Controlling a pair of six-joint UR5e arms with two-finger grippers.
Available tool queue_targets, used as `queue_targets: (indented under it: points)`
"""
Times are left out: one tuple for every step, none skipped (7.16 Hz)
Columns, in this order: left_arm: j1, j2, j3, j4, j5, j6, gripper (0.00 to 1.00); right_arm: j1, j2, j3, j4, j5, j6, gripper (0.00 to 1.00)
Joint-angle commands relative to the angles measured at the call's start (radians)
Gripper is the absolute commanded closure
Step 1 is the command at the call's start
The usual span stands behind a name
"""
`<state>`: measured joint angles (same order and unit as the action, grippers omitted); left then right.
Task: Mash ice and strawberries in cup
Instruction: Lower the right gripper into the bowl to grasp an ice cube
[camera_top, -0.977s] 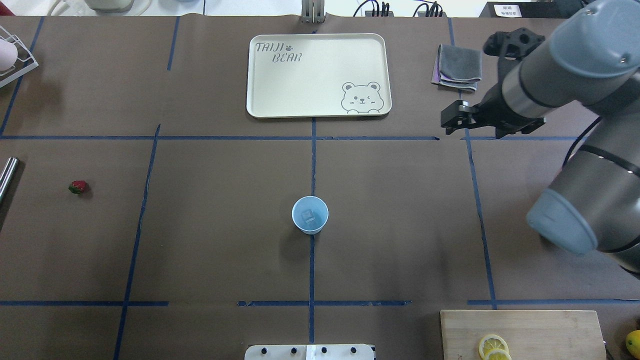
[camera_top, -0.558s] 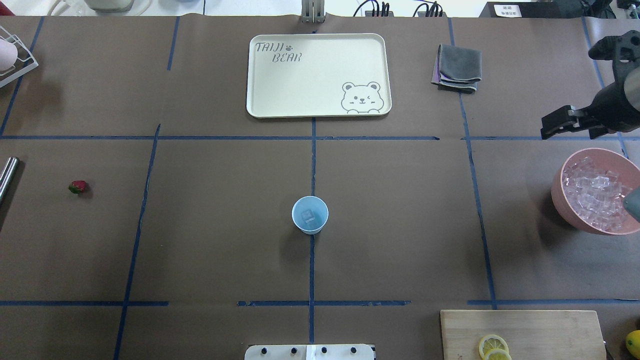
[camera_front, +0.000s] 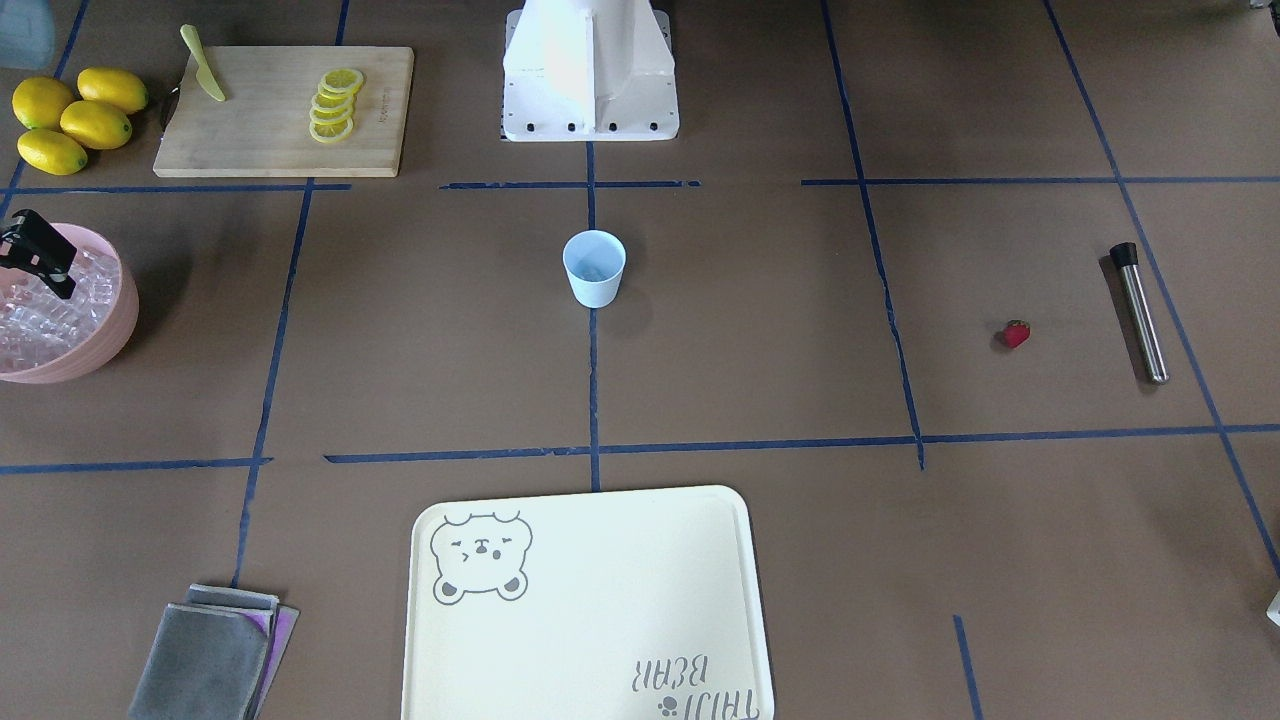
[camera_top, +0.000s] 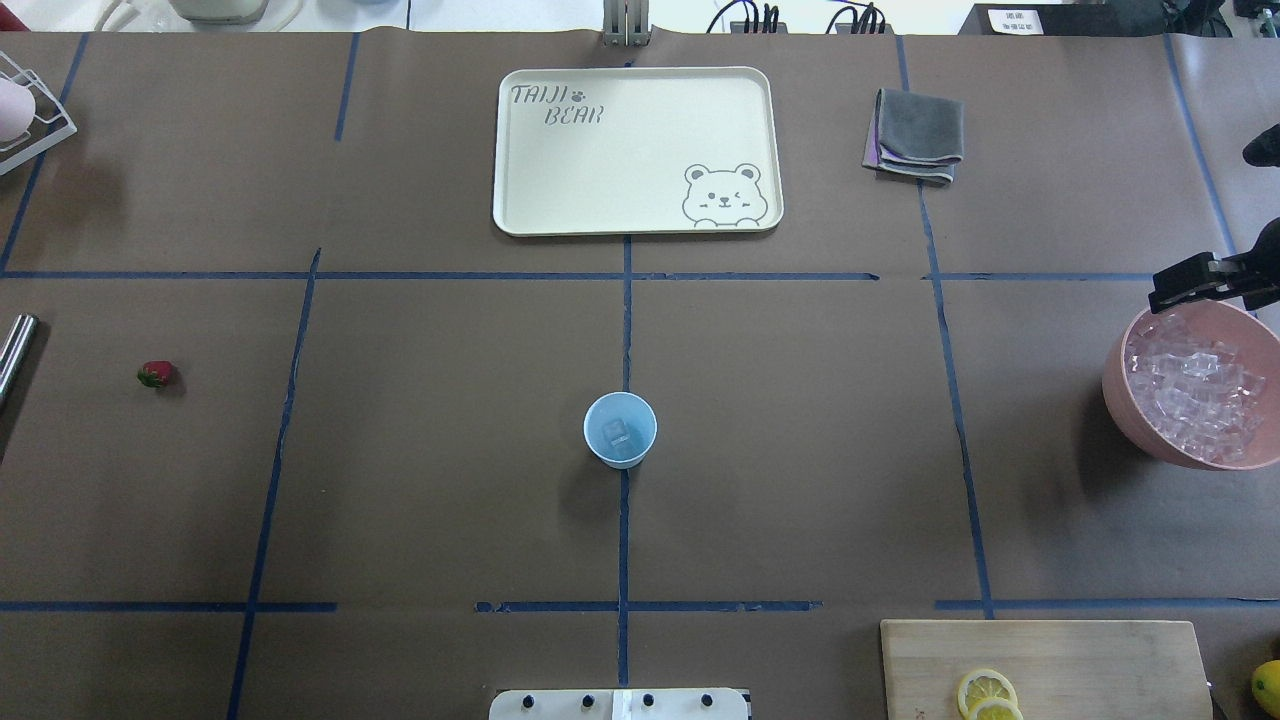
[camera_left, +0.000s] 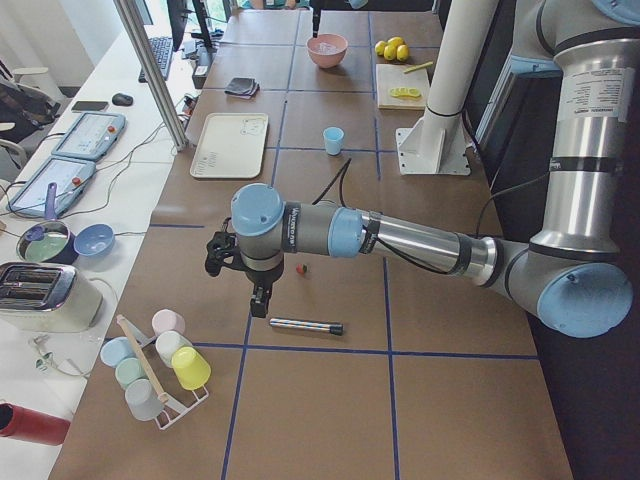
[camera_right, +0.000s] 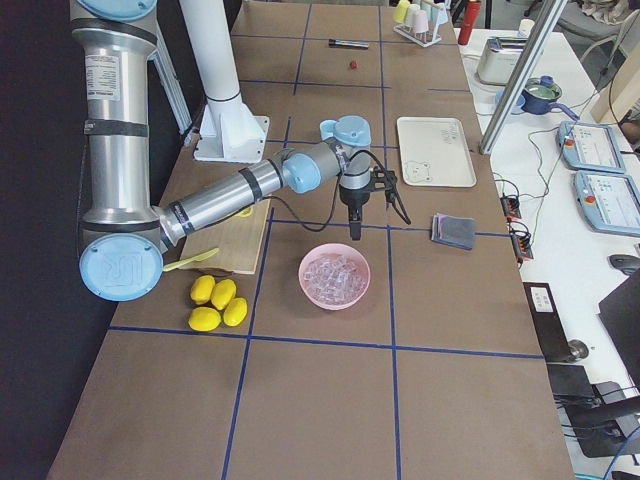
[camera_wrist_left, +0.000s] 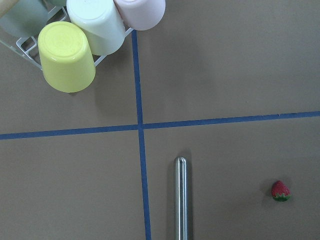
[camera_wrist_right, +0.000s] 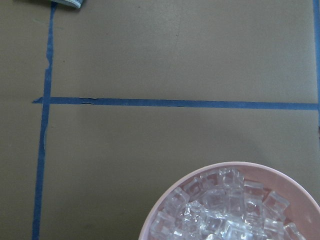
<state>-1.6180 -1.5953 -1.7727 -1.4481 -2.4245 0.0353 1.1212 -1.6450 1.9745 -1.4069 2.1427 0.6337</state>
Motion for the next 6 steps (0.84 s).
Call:
queue_targets:
  points:
    - [0.000,0.000,-0.001,0.000,-0.001,-0.002,0.00,0.012,-0.018,-0.072,0.083,0.034,-0.028,0.01]
    - [0.000,0.000,-0.001,0.000,-0.001,0.000,0.00,0.012,-0.018,-0.094,0.082,0.035,-0.026,0.01]
    - [0.000,0.000,-0.001,0.000,-0.001,0.000,0.00,0.011,-0.012,-0.133,0.083,0.036,-0.028,0.01]
    - [0.000,0.000,-0.002,0.000,-0.001,0.000,0.00,0.011,-0.009,-0.167,0.083,0.036,-0.029,0.02]
    - [0.000,0.000,-0.001,-0.002,0.001,0.000,0.00,0.009,-0.006,-0.180,0.083,0.036,-0.029,0.02]
    - [0.000,0.000,-0.001,-0.002,0.001,0.000,0.00,0.005,0.000,-0.190,0.083,0.036,-0.029,0.02]
